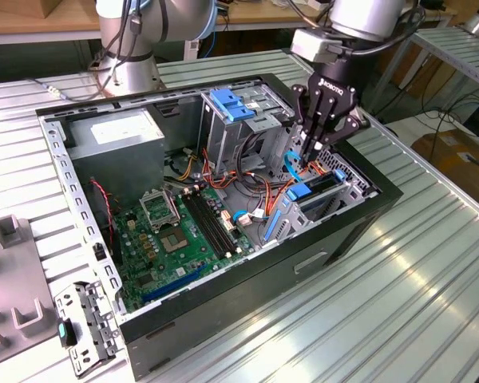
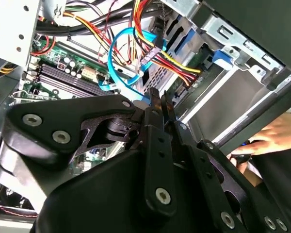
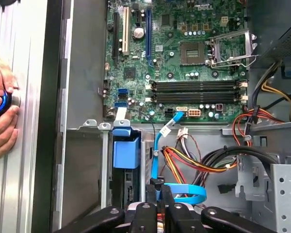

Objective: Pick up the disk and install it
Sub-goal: 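Insert the second disk wire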

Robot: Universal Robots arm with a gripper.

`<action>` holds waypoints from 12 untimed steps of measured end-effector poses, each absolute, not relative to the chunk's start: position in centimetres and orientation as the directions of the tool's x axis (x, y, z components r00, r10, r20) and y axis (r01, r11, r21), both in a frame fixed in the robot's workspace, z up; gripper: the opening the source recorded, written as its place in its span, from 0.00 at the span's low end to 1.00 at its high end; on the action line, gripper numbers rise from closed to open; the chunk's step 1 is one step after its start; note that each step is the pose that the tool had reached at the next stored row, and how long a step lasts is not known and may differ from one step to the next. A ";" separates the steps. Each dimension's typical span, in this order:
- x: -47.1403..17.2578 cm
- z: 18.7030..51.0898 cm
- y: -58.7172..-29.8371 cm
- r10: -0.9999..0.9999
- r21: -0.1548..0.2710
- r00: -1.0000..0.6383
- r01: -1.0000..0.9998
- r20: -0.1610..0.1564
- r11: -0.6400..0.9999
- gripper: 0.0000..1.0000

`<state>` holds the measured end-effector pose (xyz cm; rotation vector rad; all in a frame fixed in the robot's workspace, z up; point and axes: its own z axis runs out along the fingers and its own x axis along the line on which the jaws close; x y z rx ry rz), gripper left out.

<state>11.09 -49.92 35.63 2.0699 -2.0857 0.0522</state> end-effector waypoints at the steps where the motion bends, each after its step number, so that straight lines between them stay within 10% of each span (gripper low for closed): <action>1: 11.1 35.6 -50.2 -0.986 0.115 0.002 -0.993 0.164 0.017 0.16; 12: 10.9 35.6 -52.2 -0.993 0.062 -0.003 -0.998 0.118 0.011 0.16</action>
